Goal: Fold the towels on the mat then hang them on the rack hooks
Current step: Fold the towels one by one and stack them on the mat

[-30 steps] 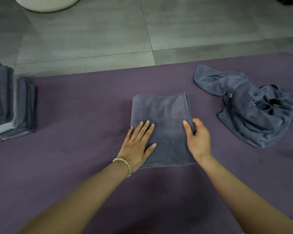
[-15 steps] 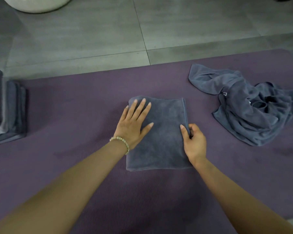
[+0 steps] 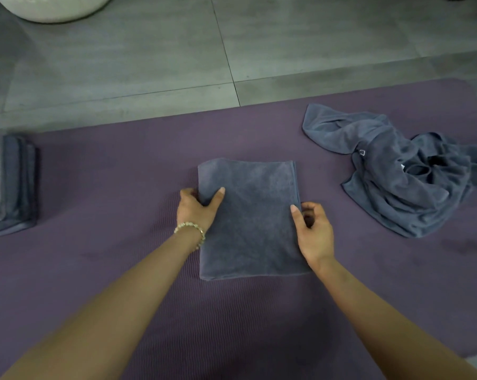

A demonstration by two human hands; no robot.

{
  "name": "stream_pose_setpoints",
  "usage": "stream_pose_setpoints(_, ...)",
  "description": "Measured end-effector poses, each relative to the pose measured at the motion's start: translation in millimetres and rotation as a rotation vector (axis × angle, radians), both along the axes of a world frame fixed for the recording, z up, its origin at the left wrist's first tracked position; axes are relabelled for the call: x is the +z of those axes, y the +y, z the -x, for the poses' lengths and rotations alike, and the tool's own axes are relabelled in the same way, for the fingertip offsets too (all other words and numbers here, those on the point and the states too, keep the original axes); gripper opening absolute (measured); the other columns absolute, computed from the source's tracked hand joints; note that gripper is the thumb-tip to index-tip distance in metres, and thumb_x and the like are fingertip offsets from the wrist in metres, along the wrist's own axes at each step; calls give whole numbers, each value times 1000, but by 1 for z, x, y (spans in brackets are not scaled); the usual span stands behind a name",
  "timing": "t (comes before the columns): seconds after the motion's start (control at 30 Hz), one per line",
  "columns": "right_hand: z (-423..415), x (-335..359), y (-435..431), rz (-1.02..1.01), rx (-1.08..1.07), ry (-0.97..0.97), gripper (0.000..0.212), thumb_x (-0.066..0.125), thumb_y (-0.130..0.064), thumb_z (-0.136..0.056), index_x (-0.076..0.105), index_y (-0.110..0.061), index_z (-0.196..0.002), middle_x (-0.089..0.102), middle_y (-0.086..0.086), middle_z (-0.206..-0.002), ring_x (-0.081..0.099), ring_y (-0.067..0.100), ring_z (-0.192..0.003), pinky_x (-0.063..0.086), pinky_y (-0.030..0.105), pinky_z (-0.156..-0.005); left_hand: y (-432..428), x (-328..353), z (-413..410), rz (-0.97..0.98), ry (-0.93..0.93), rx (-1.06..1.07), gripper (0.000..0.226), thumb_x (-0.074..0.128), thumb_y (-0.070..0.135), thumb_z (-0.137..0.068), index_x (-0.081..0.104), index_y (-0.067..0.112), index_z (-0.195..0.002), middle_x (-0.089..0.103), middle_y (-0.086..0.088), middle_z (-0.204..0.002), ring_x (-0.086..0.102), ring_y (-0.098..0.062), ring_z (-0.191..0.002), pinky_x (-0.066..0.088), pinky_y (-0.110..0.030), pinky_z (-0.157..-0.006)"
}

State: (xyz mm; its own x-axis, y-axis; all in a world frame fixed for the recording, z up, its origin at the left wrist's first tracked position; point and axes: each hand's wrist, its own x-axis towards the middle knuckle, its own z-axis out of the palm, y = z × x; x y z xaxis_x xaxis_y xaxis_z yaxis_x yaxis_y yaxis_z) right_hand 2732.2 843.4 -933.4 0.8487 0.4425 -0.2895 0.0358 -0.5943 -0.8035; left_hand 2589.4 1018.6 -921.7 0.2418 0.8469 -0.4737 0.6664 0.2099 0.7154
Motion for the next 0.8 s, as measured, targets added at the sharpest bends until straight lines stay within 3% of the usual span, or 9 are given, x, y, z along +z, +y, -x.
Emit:
stream_pose_setpoints(0.17,0,13,-3,-11,56,170,40,61,-44,-88,51,-22,-121,60,-16,-99,57,-4,-87,46,14,-75,18,29,-17,424,-60,-226,82,82,58,-57,62,9,-119,67,-1,-114,65,-18,-103,51,-33,-94)
stream_pose_setpoints(0.3,9,38,-2,-55,24,344,54,64,-36,-88,42,-15,-133,54,-19,-102,52,-7,-87,43,5,-68,0,62,-26,470,-220,-183,55,82,39,-69,66,10,-114,71,-3,-107,68,-17,-96,53,-35,-92)
stream_pose_setpoints(0.37,16,58,-2,-60,22,406,65,64,-38,-88,34,-14,-141,51,-9,-123,53,3,-106,39,3,-81,-4,89,-25,486,-349,-110,44,78,32,-75,68,10,-111,73,-4,-103,69,-18,-95,53,-36,-92)
stream_pose_setpoints(0.43,26,81,1,-45,24,446,85,65,-47,-84,20,-17,-149,32,-3,-149,38,14,-133,31,18,-101,-5,121,-19,472,-473,-26,38,77,29,-77,69,9,-109,73,-4,-102,69,-19,-96,53,-36,-91)
stream_pose_setpoints(0.5,39,108,10,-73,-23,597,94,66,-59,-75,20,-22,-149,27,-3,-153,33,18,-138,28,32,-109,-3,158,-9,451,-593,69,36,75,27,-79,69,9,-109,73,-5,-101,69,-20,-97,54,-34,-88)
stream_pose_setpoints(0.57,54,135,25,-152,-69,914,92,64,-67,-66,38,-20,-141,46,3,-144,46,25,-129,33,41,-111,3,193,7,434,-697,166,36,75,27,-79,68,9,-110,74,-5,-101,70,-19,-95,55,-33,-85)
stream_pose_setpoints(0.67,84,187,51,-348,79,1264,63,56,-61,-79,65,-15,-122,66,9,-122,65,26,-107,43,47,-101,14,236,43,432,-829,284,43,74,31,-80,63,10,-116,73,-4,-104,70,-19,-96,55,-34,-84)
stream_pose_setpoints(0.73,105,217,72,-439,127,1286,44,59,-45,-86,71,-13,-113,68,8,-118,68,23,-102,45,42,-100,20,263,75,448,-879,299,43,70,31,-82,62,9,-118,72,-5,-107,69,-20,-99,53,-35,-88)
stream_pose_setpoints(0.8,125,239,93,-459,163,1173,45,68,-32,-81,66,-11,-120,69,6,-116,67,21,-105,51,34,-94,29,286,115,442,-948,302,39,66,29,-85,62,8,-119,71,-7,-111,67,-20,-103,52,-34,-90)
